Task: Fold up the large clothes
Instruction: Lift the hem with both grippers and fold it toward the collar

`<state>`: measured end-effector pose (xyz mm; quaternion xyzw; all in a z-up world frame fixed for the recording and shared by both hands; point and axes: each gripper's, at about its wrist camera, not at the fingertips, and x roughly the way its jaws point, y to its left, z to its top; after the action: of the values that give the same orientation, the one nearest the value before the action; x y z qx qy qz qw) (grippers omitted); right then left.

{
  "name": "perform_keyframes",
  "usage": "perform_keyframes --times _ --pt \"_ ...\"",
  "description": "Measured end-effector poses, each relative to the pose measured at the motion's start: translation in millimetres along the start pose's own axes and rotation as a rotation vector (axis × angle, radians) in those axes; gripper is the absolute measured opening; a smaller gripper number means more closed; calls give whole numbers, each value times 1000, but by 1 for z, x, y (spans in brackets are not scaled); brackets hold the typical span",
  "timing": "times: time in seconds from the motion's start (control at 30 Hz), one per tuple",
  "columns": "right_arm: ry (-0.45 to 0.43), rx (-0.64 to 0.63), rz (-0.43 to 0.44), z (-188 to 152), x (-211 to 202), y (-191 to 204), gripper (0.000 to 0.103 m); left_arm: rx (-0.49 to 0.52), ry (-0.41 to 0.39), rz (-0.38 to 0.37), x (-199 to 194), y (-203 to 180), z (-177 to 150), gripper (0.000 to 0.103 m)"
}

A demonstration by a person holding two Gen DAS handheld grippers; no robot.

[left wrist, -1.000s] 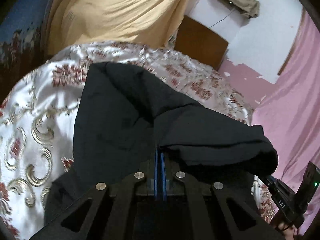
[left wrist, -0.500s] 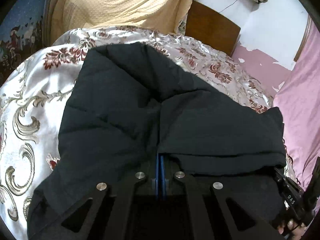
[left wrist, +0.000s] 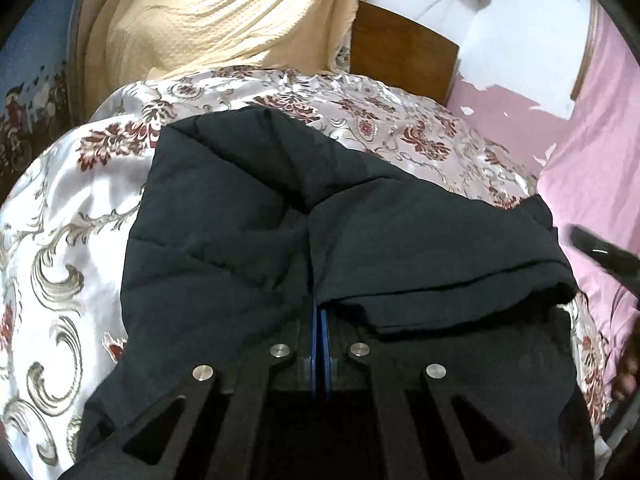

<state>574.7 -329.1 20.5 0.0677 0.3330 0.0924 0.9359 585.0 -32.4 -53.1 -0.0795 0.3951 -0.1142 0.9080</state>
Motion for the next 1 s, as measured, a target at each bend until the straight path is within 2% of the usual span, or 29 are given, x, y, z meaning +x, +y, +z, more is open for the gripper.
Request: perform_keyframes --times 0.07,0.13,0.2,0.27,0.33,0.37,0.47,0.6,0.63,0.67,0.77,0.9,1.0 --pt "73 -11 -10 -3 33 7 11 25 13 -11 -6 -1 4 3" --pt "115 -79 -64 -17 52 17 11 51 7 -16 -20 1 10 4" --pt "106 -109 -74 -30 57 18 11 72 -33 -44 -38 3 17 4" --pt "95 -77 -50 -32 55 11 11 75 -55 -67 -45 0 26 11" --pt "85 -30 -25 -34 53 3 11 80 -73 -98 -44 -13 35 22" --pt "84 -18 -18 -34 52 1 11 89 -77 -107 -42 -20 38 23" --pt "78 -34 -24 -37 49 -1 11 131 -44 -143 -22 -47 45 23" --pt "98 -69 -47 -38 46 -14 11 211 102 -57 29 -63 45 21" --pt "108 -77 -55 -36 48 -19 9 224 113 -39 35 -63 45 12" --pt "118 -84 -67 -36 50 -23 7 234 125 -13 43 -62 46 7" --pt "181 -77 -69 -33 70 -36 5 226 170 -17 60 -52 48 4" --pt "226 -46 -51 -33 102 -47 1 233 191 -27 84 -48 46 4" --pt "210 -8 -39 -38 114 -54 0 219 174 -35 95 -45 45 4"
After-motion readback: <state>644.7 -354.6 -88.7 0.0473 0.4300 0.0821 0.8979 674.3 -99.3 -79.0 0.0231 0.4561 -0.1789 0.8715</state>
